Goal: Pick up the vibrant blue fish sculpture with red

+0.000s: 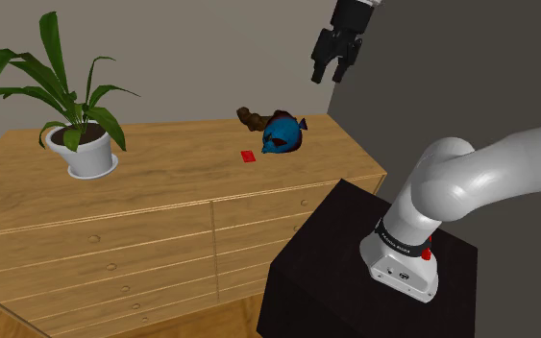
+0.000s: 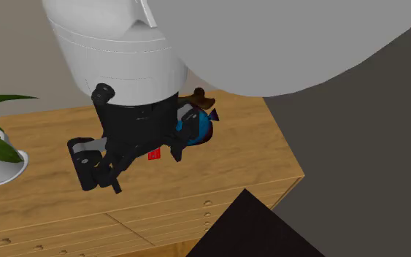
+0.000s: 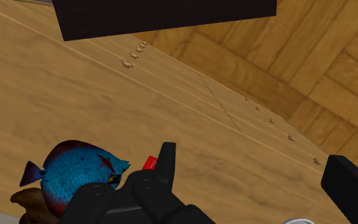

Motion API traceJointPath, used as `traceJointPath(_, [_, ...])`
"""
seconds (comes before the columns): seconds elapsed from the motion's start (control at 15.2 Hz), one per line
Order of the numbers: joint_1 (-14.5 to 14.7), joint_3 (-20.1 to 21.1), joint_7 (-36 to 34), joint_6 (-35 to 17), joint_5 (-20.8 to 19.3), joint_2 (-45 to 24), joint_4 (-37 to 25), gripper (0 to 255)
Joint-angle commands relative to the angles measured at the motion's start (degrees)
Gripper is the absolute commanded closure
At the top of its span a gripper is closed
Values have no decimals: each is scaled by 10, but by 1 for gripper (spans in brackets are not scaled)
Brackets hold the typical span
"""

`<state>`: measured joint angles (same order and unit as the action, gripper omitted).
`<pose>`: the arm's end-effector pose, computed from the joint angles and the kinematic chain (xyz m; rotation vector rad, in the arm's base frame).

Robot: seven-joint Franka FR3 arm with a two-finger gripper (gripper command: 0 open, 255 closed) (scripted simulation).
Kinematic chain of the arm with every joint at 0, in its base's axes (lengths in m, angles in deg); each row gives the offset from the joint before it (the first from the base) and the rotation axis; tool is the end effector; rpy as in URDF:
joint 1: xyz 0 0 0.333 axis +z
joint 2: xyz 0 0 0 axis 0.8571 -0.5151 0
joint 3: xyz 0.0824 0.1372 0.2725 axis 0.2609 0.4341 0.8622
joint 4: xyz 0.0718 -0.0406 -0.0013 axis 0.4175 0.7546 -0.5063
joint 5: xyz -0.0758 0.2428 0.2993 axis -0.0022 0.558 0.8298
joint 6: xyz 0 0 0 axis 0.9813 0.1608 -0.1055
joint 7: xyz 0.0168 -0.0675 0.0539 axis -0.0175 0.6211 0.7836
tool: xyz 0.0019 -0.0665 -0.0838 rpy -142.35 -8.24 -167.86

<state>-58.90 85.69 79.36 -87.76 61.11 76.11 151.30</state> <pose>0.3082 -0.0052 0.6028 -2.9772 0.2314 -0.0806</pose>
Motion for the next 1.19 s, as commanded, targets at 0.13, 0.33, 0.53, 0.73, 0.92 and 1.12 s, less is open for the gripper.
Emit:
traceJointPath(0.13, [-1,-5,23,-33,-16,-15,21,0])
traceJointPath(0.33, [-3,-13,57,-86,-41,-43,49,0])
traceJointPath(0.53, [-5,-21,88,-141,-65,-78,70,0])
traceJointPath(0.73, [-9,-30,116,-198,-89,-120,84,0])
traceJointPath(0.92, [-14,-38,142,-256,-113,-169,91,0])
traceJointPath(1.12, [-19,-47,164,-313,-137,-224,90,0])
